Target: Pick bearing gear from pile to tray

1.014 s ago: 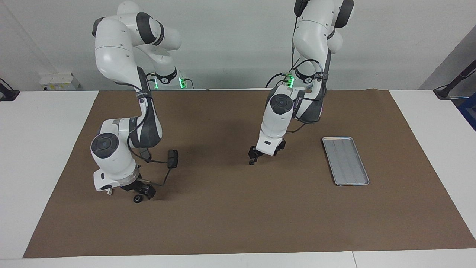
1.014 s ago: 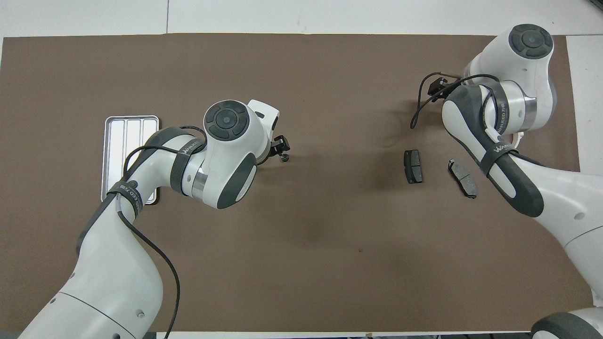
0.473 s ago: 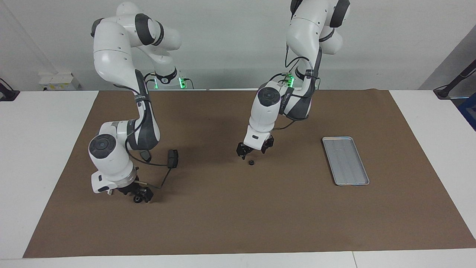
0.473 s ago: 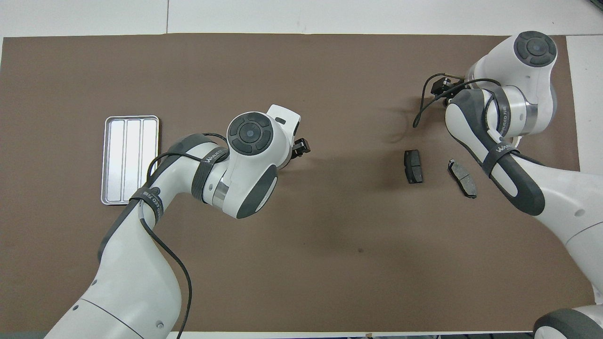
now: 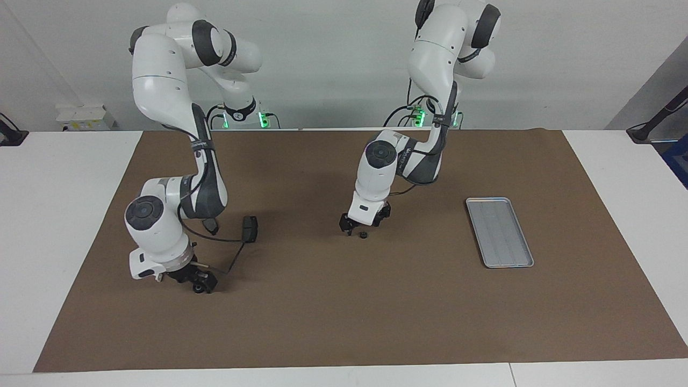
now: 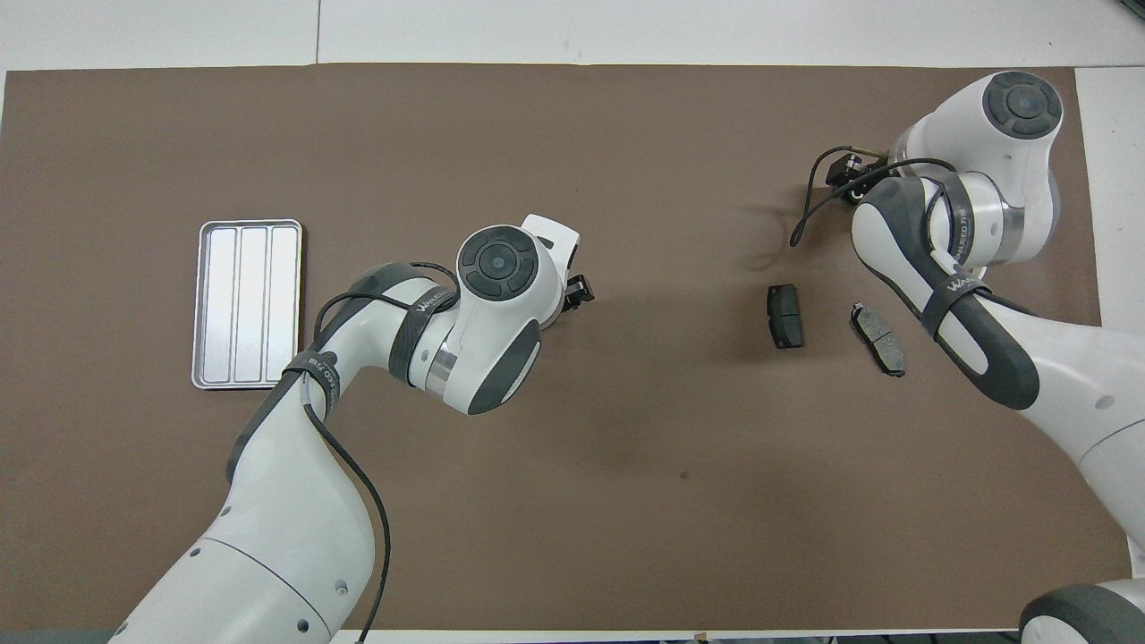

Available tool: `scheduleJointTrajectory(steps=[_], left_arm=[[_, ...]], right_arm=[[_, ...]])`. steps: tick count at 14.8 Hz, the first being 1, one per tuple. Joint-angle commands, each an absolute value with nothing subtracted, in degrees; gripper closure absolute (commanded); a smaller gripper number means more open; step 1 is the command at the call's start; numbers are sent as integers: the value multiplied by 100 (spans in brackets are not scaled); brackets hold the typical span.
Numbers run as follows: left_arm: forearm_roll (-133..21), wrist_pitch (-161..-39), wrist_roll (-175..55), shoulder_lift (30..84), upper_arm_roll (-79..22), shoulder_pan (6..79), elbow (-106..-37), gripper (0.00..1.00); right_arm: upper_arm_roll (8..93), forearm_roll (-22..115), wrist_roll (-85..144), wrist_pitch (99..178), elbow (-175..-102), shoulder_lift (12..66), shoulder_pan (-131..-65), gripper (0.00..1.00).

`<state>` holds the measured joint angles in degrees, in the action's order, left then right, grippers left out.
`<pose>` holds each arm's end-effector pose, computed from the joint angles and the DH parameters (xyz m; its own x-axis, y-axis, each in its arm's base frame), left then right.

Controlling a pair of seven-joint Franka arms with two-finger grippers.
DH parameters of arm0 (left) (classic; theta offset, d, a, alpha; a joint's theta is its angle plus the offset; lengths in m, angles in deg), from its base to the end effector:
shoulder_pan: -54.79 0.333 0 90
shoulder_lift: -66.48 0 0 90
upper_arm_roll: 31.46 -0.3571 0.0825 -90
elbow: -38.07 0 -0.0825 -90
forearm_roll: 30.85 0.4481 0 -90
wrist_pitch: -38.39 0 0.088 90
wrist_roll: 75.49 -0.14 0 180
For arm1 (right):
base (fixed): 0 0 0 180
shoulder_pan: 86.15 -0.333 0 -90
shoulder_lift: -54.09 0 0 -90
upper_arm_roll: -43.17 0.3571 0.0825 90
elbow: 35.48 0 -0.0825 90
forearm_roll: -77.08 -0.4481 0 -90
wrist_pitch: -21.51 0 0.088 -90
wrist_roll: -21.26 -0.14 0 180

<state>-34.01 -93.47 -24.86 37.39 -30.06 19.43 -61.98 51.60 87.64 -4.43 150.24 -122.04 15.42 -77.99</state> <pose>0.5921 -0.4438 0.2506 0.9607 0.2771 -0.0128 0.2773 -0.9582 0.0705 0.7982 -0.0231 0.2392 0.9298 -0.3576 0.0870 -0.3609 -0.9323 0.0242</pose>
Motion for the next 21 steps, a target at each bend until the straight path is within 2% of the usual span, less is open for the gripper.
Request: scheduleJointTrajectory(steps=[1, 2, 4, 5, 6, 8, 11, 14, 18, 21], left_arm=[[-3296, -9353, -2381, 3721, -3137, 1814, -6142, 10], [-3304, -9344, -2381, 3721, -3137, 1814, -6142, 27], [-3304, -9344, -2285, 3721, -3155, 1814, -6133, 88], [-3313, -9344, -2232, 3721, -3155, 1814, -6116, 100], [-3304, -9327, -2179, 3713, -3155, 1822, -6072, 100], [-3296, -9100, -2170, 3695, -3164, 1857, -5915, 100], [-3006, -8152, -2301, 3721, -3155, 2163, -5301, 100], [-3032, -7124, -3063, 4079, -3164, 2647, -4983, 100], [-3058, -6059, -5162, 4933, -3155, 3876, -5210, 100], [-3058, -6057, -6525, 5302, -3155, 4799, -5771, 100]], right_arm=[[5266, 8798, -326, 15159, -12390, 1604, -7683, 33], [5275, 8798, -326, 15159, -12390, 1604, -7683, 45], [5275, 8789, -352, 15115, -12390, 1604, -7701, 70], [5275, 8789, -361, 15097, -12381, 1604, -7718, 85], [5284, 8798, -361, 15071, -12381, 1604, -7727, 100], [5284, 8798, -361, 15027, -12363, 1612, -7754, 100], [5293, 8806, -326, 14826, -12293, 1639, -7771, 100], [5310, 8833, -308, 14186, -12057, 1770, -7806, 100], [5678, 8807, 95, 13158, -11977, 2472, -7815, 100], [6284, 8728, -209, 12489, -11968, 2947, -7824, 100]])
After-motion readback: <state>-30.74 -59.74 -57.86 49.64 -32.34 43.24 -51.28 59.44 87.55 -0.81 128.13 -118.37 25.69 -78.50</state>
